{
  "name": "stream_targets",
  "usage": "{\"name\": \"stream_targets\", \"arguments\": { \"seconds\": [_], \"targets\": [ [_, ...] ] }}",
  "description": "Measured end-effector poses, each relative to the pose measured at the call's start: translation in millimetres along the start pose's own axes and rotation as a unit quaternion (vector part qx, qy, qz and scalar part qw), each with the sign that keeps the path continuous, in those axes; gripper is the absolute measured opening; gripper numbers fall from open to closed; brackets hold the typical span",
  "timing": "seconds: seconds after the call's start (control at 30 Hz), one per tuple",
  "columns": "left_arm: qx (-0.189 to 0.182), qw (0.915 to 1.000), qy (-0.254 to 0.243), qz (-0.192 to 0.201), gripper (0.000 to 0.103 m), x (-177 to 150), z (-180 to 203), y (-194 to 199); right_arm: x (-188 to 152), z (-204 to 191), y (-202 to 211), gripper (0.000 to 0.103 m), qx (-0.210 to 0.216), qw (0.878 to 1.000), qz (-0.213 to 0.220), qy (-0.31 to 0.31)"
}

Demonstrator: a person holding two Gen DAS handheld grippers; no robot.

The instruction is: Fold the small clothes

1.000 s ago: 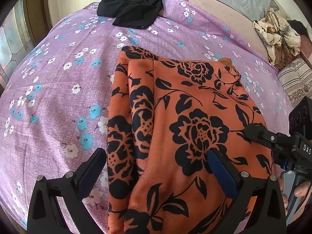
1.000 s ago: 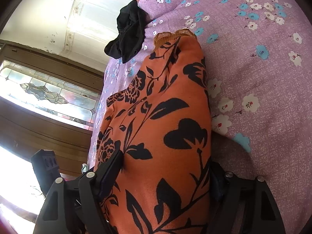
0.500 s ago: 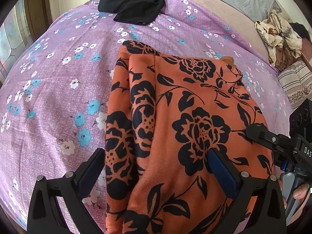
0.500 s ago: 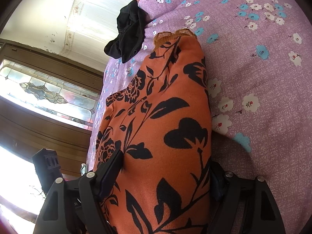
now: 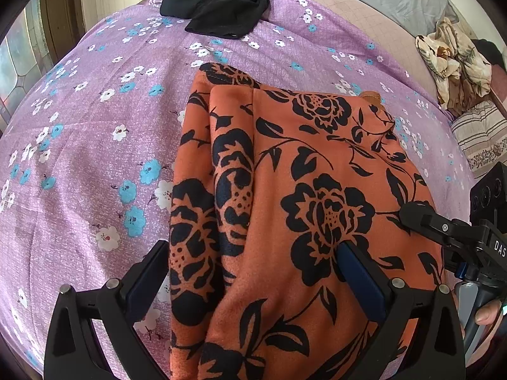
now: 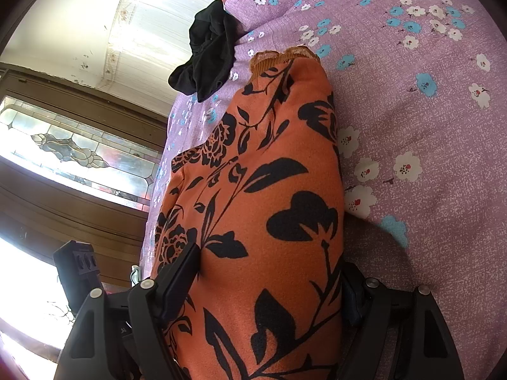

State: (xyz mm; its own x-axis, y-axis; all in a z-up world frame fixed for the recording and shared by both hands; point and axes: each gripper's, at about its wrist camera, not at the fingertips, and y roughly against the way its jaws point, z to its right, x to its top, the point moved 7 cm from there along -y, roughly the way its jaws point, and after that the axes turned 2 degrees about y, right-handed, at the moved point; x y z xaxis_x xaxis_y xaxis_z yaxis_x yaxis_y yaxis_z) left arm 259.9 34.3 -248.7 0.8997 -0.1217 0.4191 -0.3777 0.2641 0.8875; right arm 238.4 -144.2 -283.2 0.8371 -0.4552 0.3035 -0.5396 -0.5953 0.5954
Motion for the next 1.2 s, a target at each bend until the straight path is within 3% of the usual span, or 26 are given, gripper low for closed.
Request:
{"name": "stream_targets", "arguments": {
  "seconds": [0.9, 1.2],
  "targets": [
    [-0.016, 0.9998, 0.013, -0.007, 0.103, -4.8, 2.6, -8.3, 0.0, 0.2, 0.4, 0.079, 0.000, 1.000, -0.001, 0.000],
    [-0.039, 0.9986, 0.031, -0.016, 0.103, -6.3, -5.7, -5.4, -1.0, 1.3, 1.0, 0.076, -0.009, 1.000, 0.005, 0.002]
  ]
}}
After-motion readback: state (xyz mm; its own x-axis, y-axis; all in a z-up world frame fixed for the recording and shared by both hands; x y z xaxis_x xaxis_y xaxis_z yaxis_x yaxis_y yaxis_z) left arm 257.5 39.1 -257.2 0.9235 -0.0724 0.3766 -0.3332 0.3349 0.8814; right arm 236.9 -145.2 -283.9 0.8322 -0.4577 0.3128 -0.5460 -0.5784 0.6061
